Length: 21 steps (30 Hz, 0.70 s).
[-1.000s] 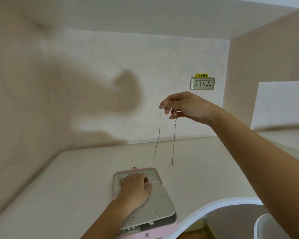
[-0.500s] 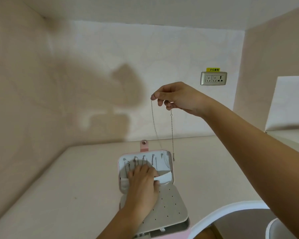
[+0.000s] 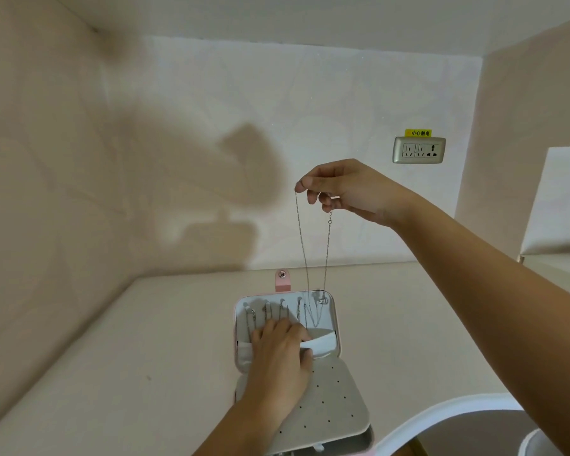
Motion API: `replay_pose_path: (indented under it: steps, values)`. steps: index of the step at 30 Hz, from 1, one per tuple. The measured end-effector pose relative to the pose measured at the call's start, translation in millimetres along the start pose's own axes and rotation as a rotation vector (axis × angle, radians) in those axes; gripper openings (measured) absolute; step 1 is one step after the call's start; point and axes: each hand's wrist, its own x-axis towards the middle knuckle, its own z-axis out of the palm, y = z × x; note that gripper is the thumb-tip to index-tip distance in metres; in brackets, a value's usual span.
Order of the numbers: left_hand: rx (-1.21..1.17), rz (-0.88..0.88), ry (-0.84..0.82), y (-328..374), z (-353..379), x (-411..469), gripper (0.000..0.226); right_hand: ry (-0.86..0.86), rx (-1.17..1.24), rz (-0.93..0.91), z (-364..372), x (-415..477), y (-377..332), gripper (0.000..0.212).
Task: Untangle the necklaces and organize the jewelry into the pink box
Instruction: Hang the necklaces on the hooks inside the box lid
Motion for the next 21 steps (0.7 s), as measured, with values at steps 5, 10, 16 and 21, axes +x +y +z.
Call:
replay_pose_path:
  steps: [5, 10, 16, 21]
  values:
    - [0.017, -0.011, -0.001, 0, 1, 1, 0.020, -0.012, 0.018, 0.016, -2, 1, 5, 0.015]
    - [0.002, -0.035, -0.024, -2, 2, 1, 0.010, -0.017, -0.014, 0.025, -1, -2, 18, 0.015]
    - [0.019, 0.010, 0.044, -4, 5, 1, 0.029, -0.006, -0.011, 0.001, 1, -2, 24, 0.015]
    - [0.047, 0.017, 0.090, -3, 7, 1, 0.013, -0.032, 0.121, 0.001, 1, 1, 23, 0.015]
